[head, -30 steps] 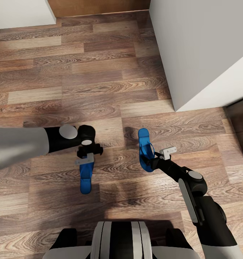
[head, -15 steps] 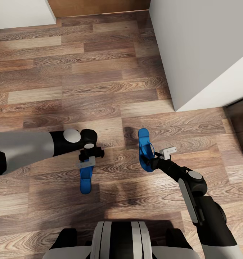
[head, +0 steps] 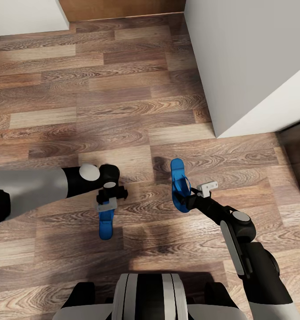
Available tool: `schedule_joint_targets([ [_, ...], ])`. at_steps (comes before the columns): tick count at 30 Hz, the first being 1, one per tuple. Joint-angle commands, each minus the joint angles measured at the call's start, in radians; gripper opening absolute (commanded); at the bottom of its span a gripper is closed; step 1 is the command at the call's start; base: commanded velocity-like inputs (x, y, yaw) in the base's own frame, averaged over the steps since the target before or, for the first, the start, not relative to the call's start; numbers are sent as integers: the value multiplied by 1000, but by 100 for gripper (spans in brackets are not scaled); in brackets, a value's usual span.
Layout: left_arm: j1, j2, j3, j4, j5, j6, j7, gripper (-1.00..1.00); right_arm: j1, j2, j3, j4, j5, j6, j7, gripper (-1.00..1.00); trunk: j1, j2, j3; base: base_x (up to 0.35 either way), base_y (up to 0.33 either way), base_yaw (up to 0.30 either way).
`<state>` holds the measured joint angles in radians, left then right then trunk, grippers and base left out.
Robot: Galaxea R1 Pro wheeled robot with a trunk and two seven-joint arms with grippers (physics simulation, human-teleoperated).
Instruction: In the bedroom, move the book from the bed onto either nightstand, and place the two sandals side by side next to the bed.
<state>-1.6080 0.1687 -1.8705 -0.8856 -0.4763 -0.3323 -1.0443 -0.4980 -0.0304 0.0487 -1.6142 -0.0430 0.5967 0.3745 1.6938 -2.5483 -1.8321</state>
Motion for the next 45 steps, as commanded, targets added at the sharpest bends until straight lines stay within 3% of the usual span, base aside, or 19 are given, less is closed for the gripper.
schedule_joint_targets([
  [1, 4, 0, -1, 1, -6, -5, 1, 100, -1, 0, 0, -1, -5, 6, 0, -100, 0, 0, -1, 0, 0, 0],
  [11, 30, 0, -4, 13, -9, -5, 1, 100, -1, 0, 0, -1, -4, 6, 0, -100, 0, 0, -1, 0, 0, 0],
  [35, 34, 2, -11, 48, -31, -5, 3, 100, -1, -1, 0, -1, -5, 6, 0, -100, 0, 0, -1, 0, 0, 0],
  [38, 34, 1, -10, 56, -74, -6, 19, 100, -1, -1, 0, -1, -5, 6, 0, -100, 0, 0, -1, 0, 0, 0],
  [45, 34, 0, -7, 75, -122, -21, 30, 100, -1, -1, 0, -1, -5, 6, 0, -100, 0, 0, -1, 0, 0, 0],
])
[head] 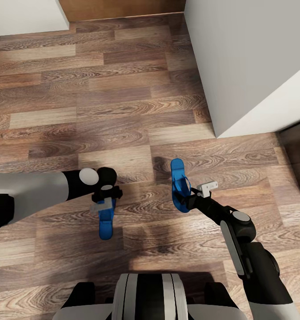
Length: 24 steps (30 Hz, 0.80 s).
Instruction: In the bedroom, move the book from the bed onto either nightstand, and place the two sandals side by side next to the bed.
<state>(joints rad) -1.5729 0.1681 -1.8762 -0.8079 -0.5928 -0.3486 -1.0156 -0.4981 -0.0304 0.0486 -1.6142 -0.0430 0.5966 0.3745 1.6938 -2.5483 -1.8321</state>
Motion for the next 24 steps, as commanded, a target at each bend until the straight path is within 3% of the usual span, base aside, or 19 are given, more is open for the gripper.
schedule_joint_targets([
  [1, -1, 0, -1, 0, -10, -9, 3, 100, 0, 0, 1, -1, -5, 6, 0, -100, 0, 0, -1, 0, 0, 0],
  [15, 3, -2, -2, 10, -29, -35, 23, 100, 0, -1, 1, -1, -5, 6, 0, -100, 0, 0, -1, 0, 0, 0],
  [24, 22, -1, 3, 10, -62, -45, 36, 100, 0, 0, 1, -1, -5, 6, 0, -100, 0, 0, -1, 0, 0, 0],
])
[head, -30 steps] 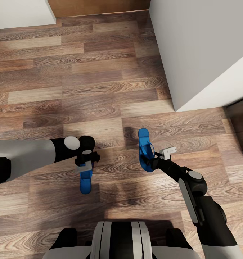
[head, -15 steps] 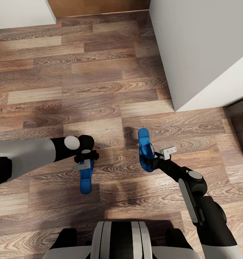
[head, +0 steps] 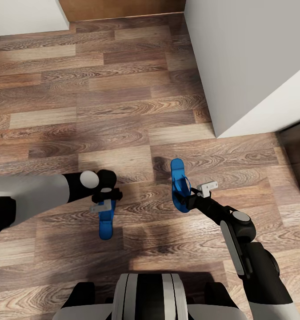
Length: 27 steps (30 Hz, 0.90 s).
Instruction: In the bedroom, move the book from the bed onto either nightstand, and place the two sandals side by side next to the bed.
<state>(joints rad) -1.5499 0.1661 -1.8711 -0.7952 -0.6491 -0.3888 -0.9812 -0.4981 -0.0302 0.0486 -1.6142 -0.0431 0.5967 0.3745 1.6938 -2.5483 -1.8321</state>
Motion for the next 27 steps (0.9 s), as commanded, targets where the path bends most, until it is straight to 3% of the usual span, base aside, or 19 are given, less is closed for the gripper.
schedule_joint_targets([
  [1, 0, 1, -1, -3, -9, -5, 2, 100, 0, 0, 0, -1, -4, 6, 0, -100, 0, 0, -1, 0, 0, 0],
  [27, 45, 0, -4, 2, -17, -8, 39, 100, 0, -2, 0, -1, -4, 6, 0, -100, 0, 0, -1, 0, 0, 0],
])
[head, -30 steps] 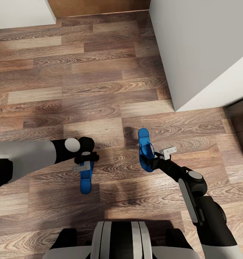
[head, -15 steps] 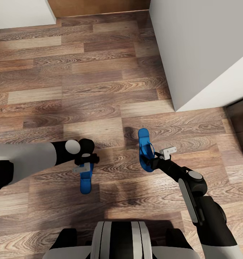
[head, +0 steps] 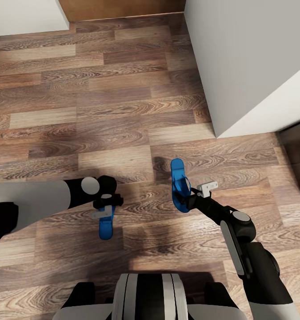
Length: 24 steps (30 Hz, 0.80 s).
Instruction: In the bedroom, move the book from the bed onto either nightstand, and place the two sandals side by side next to the bed.
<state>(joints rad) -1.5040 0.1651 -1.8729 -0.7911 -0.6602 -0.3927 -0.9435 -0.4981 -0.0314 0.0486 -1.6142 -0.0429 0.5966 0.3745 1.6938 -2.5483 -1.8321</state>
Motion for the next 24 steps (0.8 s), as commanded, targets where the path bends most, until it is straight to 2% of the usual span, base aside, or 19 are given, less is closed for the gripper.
schedule_joint_targets([
  [1, 0, 1, -2, 0, -6, -5, 2, 100, 0, 0, 1, -1, -5, 6, 0, -100, 0, 0, -1, 0, 0, 0],
  [18, 17, 0, -4, 54, -10, -5, 9, 100, 0, -1, 1, -1, -5, 6, 0, -100, 0, 0, -1, 0, 0, 0],
  [24, 20, -8, -6, 75, -12, -5, 25, 100, 0, 0, 1, -1, -5, 6, 0, -100, 0, 0, -1, 0, 0, 0],
])
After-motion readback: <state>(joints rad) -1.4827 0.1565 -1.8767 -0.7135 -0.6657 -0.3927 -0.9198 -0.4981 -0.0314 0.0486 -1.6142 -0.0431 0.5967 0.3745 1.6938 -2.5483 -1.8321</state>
